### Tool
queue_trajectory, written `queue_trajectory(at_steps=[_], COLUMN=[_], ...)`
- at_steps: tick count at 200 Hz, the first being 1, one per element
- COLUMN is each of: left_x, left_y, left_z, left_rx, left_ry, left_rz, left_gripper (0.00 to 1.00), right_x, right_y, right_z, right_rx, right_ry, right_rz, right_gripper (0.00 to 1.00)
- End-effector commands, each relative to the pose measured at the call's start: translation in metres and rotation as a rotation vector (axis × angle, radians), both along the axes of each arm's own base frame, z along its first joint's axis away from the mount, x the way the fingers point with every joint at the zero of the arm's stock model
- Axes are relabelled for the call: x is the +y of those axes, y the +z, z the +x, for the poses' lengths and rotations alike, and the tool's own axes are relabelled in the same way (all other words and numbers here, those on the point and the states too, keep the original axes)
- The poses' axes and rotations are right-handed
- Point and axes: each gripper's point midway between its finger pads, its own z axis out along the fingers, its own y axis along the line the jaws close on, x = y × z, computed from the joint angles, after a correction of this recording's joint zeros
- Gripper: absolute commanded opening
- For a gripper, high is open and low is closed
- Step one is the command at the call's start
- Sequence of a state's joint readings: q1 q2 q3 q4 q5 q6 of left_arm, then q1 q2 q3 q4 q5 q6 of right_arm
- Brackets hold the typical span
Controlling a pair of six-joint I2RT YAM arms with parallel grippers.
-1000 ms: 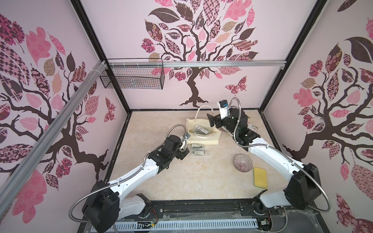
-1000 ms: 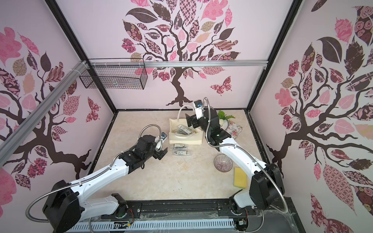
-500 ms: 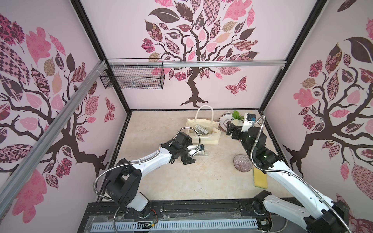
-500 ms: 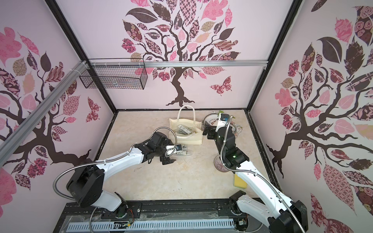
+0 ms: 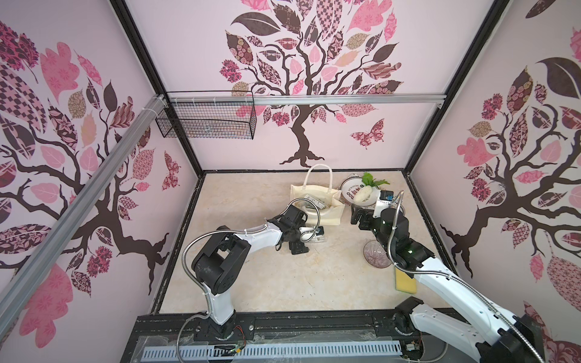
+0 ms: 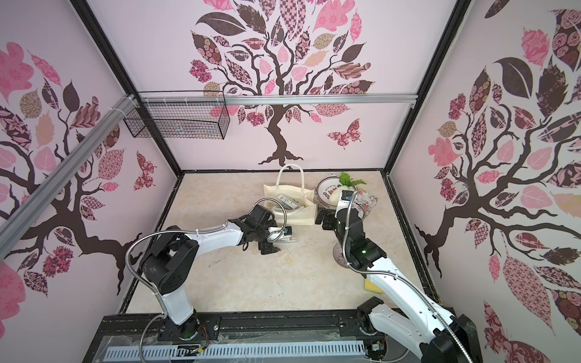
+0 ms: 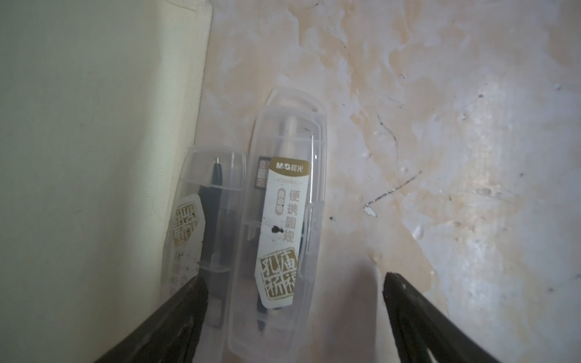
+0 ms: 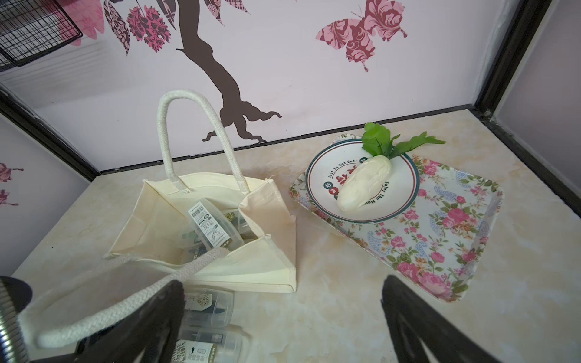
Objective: Put the compass set into the canvas bag
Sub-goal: Adjust the compass set at the center of the board.
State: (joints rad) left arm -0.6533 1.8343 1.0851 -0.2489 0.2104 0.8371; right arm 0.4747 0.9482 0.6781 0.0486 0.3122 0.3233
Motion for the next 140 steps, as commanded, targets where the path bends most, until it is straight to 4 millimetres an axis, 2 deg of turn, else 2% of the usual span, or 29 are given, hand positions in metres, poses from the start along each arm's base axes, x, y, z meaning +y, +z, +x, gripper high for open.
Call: queue_trajectory(at_steps=[1, 81, 102, 140], left_x=[-0.012, 0.004, 0.006, 0.008], left_y=[0.009, -0.017, -0.024, -0.024], left_z=[0.014, -0.007, -0.007, -0.018], left_rx=[-0.022, 0.132, 0.154, 0.223], left_ry=[0.01, -0.029, -0.017, -0.013], left_rz=[-0.032, 0.122, 0.145, 0.158], left_gripper=[0.88, 0.8, 0.79, 0.73], right_x=[-0.001, -0.005, -0.006, -0.009], right_y=[0.003, 0.007, 0.007, 0.008], right_z=[-0.004, -0.007, -0.008, -0.01], right_rx=[-0.011, -0.04, -0.044, -0.052], right_ry=[0.002, -0.008, -0.009, -0.02], right_rz=[0.024, 0.028, 0.029, 0.027], right_gripper=[1.0, 1.0, 1.0, 1.0])
